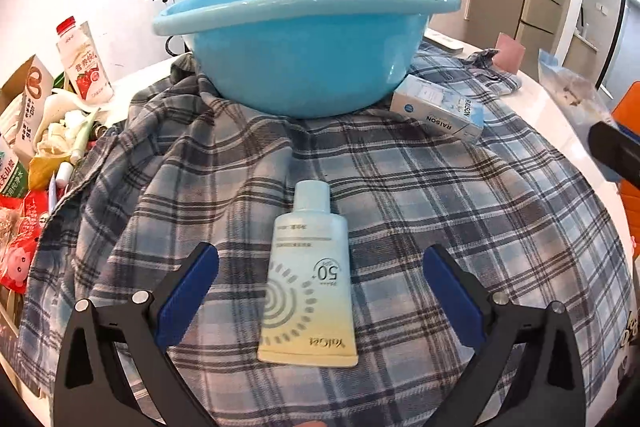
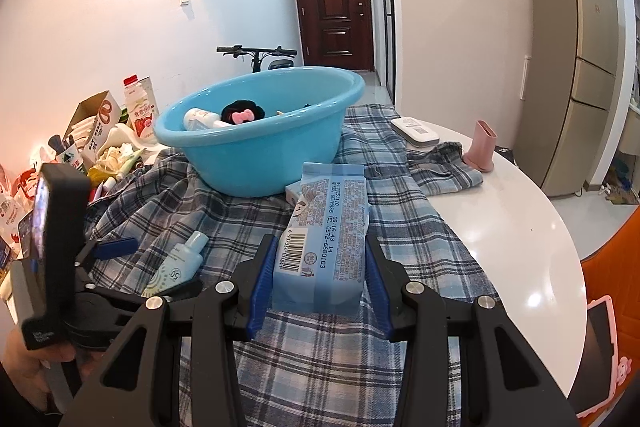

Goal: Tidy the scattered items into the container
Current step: 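Grasp the yellow-white sunscreen tube with the left gripper and lift it, then carry the wipes pack and sunscreen tube over the blue basin with both grippers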

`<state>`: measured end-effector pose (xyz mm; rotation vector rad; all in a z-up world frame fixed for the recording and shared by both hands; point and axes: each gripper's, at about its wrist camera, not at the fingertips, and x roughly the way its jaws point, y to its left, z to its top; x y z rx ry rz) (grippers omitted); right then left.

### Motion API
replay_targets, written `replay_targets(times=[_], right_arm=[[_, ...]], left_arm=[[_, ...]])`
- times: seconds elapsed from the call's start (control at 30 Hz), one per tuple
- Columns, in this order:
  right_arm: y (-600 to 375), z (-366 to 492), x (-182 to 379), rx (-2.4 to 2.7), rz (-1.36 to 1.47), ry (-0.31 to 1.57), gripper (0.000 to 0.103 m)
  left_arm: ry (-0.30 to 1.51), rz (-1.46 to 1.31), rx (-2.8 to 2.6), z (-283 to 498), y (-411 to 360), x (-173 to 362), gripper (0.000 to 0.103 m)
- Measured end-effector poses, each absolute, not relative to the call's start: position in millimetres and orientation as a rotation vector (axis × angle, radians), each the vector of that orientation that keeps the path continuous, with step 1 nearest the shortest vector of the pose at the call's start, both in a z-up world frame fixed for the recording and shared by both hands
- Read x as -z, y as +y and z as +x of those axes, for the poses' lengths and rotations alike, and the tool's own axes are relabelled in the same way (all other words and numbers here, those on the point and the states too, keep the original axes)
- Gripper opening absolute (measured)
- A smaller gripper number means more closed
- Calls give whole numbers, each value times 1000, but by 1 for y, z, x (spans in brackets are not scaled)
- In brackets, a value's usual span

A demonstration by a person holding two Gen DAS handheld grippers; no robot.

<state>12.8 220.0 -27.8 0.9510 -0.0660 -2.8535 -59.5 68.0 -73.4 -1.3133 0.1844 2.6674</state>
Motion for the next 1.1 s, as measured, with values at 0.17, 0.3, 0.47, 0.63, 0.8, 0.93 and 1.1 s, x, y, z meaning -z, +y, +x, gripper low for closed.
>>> replay_targets(times=[0.17,0.3,0.47,0.63,0.8,0.93,1.1], right_arm=[[217,16,26,2857,950,-52,44],[219,17,25,2868,956,-56,44],[220,17,24,2868,955,-49,44],[216,19,20,2871,939,-40,44],[206,19,11,2876,922,-13,44],[196,17,0,2883,894,13,44],[178,9,-25,2889,825,40,44]], left_arm=[[160,-1353,-2653,-67,65,88,44],[105,-1361,-2637,-67,61,87,44],[105,-1322,-2657,-57,59,75,44],[73,-1233,-2704,-42,52,44,44],[51,-1089,-2765,-28,44,3,44],[46,-973,-2814,-26,37,-27,44],[17,-894,-2837,-39,30,-51,44]])
